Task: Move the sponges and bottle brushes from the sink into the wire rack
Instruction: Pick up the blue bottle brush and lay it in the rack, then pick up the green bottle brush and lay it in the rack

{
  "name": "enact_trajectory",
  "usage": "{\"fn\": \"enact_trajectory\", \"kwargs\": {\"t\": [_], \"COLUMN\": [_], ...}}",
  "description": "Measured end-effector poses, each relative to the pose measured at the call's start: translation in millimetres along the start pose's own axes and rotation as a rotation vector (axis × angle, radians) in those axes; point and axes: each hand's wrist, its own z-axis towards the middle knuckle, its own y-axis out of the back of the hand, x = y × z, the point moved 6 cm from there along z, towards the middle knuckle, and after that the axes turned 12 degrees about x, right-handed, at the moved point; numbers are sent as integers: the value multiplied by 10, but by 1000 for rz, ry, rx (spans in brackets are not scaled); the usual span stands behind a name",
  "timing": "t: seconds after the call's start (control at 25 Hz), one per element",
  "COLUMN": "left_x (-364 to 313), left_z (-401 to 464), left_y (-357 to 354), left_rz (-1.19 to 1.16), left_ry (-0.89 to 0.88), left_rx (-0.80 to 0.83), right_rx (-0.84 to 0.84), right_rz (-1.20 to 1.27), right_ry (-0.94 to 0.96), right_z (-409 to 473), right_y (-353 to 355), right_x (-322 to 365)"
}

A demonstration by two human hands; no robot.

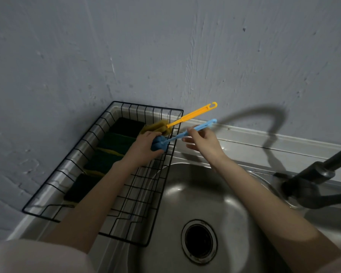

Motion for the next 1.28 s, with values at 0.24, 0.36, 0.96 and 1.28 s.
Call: {"fn": "enact_trajectory", "kwargs": {"t": [0.24,0.36,0.96,1.28], "left_x": [-119,-245,-1244,-1954], "left_z": [-182,-291,-1174,-1353], "left_y": [88,182,51,-998], "left_rz": [-14,7,186,84], "left_ry": [-18,-48,-216,-298], "left_rx": [46,29,-42,110], "right_rx": [-60,-70,3,-1], "right_rz": [-48,-29,-380,-406], "right_ry": [30,-9,4,-58], "right_z": [-174,-307,-1402,-2106], "right_y": [147,244,795,1500], "right_x": [88,108,78,-374]}}
